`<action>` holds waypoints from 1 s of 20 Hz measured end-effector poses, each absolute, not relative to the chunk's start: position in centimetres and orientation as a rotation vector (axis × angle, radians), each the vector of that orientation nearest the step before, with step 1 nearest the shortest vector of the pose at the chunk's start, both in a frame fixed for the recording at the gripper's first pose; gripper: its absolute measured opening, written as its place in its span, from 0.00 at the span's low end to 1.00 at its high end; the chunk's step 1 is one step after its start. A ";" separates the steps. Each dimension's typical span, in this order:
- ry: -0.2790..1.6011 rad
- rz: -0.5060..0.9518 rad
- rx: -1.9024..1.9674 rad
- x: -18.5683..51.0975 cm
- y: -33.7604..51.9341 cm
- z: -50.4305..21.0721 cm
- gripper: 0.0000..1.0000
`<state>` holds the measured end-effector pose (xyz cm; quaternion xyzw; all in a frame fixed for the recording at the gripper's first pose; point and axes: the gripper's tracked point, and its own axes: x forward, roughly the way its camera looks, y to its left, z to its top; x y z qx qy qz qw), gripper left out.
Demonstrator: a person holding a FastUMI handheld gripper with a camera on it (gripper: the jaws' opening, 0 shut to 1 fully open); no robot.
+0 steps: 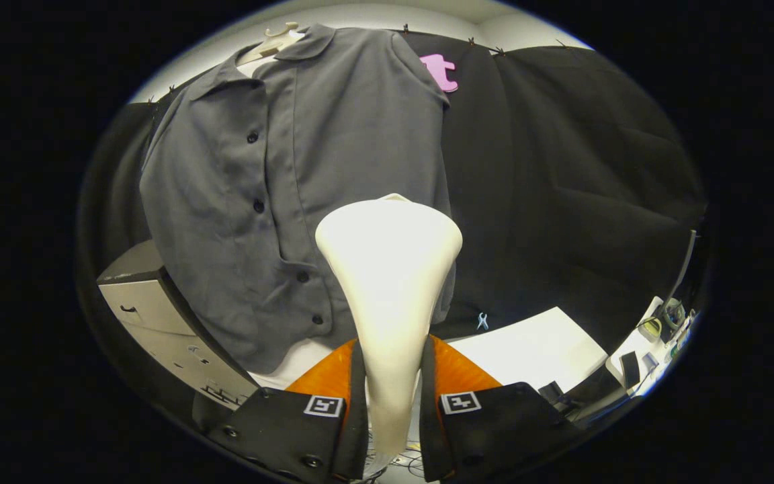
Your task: Iron the clothes twice with a garment steamer, once on the left side and once on the right side.
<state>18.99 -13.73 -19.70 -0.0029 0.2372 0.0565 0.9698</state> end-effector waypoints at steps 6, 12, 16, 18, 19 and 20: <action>0.347 0.143 -0.019 18.0 -12.0 -11.3 0.39; 0.220 0.179 -0.036 16.9 -9.0 -4.7 0.39; 0.152 0.188 -0.050 16.3 -7.6 -1.5 0.39; 0.130 0.193 -0.063 16.1 -6.9 -0.7 0.39; 0.124 0.194 -0.066 16.1 -6.6 -0.4 0.39; 0.121 0.195 -0.065 16.0 -6.3 -0.2 0.39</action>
